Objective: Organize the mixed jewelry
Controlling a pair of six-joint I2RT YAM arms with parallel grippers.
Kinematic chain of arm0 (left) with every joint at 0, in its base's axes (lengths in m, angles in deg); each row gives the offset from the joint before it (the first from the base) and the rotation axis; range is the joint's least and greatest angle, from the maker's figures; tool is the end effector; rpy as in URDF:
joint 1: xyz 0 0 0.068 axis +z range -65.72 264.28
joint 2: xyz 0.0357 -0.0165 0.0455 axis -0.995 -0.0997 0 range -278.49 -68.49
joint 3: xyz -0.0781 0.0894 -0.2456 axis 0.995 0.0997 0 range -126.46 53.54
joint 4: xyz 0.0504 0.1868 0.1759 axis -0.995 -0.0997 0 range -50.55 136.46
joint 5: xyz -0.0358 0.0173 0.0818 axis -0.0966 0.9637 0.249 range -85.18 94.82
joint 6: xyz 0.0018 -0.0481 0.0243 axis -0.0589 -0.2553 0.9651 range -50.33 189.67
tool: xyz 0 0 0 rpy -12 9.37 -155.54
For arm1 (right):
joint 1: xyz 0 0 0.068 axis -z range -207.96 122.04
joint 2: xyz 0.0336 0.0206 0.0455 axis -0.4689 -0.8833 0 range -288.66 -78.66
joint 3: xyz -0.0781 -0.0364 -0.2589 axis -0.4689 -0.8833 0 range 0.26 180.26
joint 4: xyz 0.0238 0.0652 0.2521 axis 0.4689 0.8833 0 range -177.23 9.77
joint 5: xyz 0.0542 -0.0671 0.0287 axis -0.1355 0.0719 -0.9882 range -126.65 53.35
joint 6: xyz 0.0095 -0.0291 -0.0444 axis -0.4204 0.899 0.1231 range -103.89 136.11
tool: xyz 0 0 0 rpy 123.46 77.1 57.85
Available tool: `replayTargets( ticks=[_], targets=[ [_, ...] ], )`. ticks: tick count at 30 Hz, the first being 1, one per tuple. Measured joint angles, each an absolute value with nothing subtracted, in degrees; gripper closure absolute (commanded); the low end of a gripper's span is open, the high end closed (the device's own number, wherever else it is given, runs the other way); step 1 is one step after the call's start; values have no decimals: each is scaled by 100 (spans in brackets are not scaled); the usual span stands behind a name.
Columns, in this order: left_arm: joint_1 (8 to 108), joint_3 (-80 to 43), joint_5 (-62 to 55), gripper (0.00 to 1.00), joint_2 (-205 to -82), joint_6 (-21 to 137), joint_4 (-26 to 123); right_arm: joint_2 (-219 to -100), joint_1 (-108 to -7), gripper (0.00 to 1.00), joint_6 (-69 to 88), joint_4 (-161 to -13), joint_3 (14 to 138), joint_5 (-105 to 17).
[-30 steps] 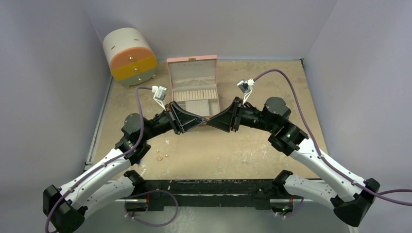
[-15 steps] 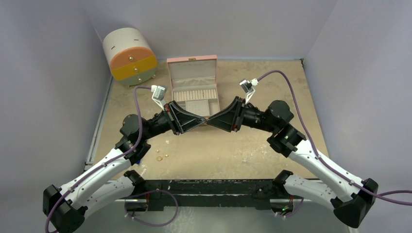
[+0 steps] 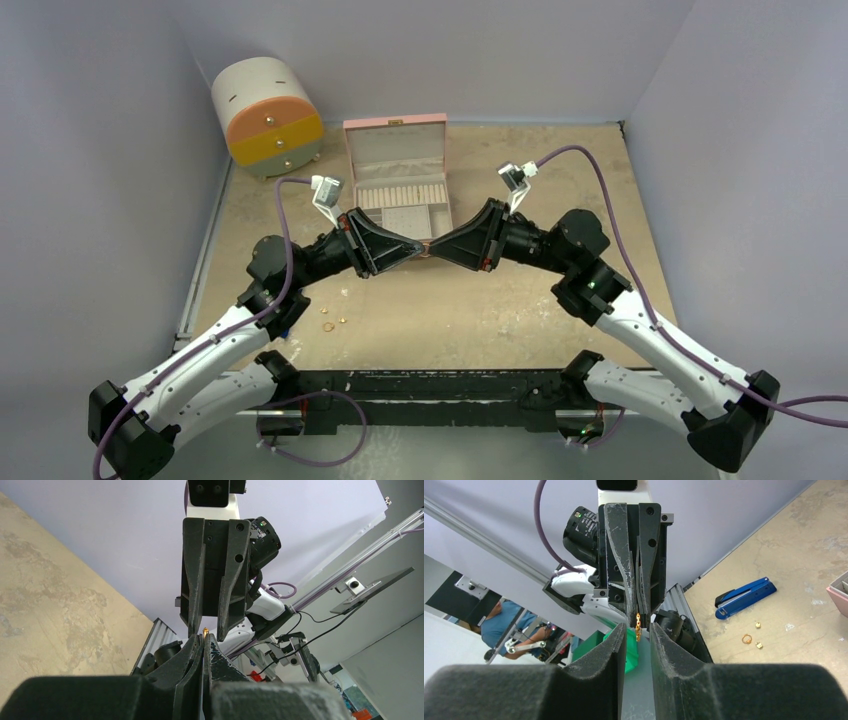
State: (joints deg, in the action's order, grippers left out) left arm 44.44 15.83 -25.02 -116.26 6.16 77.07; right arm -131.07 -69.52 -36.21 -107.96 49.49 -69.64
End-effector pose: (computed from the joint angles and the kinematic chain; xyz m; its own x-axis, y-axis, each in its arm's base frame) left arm 0.1364 -0.1370 0.3621 -0.6972 -0.4294 -0.5741 0.6489 -0.0374 -0.7600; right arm 0.1412 0.1512 0.4005 -0.6099 0.3465 -0.7128 -0.7562 0.0148 0.6542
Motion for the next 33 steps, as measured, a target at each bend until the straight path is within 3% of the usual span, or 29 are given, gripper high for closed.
replayTargets(
  ticks=[5, 7, 15, 21, 24, 28, 33],
  targets=[
    [4444, 1583, -2502, 100, -11626, 616, 7707, -13115, -6952, 84, -3645, -10813, 4949, -6968],
    [4442, 1583, -2502, 100, -11626, 616, 7707, -13115, -6952, 100, -3647, -10818, 4949, -6971],
    [4444, 1583, -2500, 100, -11626, 618, 7700, -13115, -6952, 100, -3671, -10813, 4945, -6975],
    [4444, 1513, -2327, 65, -11609, 741, 7285, -13115, -6952, 100, -3553, -10597, 4954, -6903],
    [4444, 1402, -2087, 40, -11541, 949, 6804, -13144, -6952, 100, -3400, -10286, 5057, -6820],
    [4444, 1176, -1584, 30, -11298, 1346, 5897, -13288, -6952, 100, -3063, -9624, 5476, -6501],
    [4444, 715, -797, 27, -10951, 2037, 4408, -13459, -6950, 100, -2611, -8868, 5981, -5959]
  ],
)
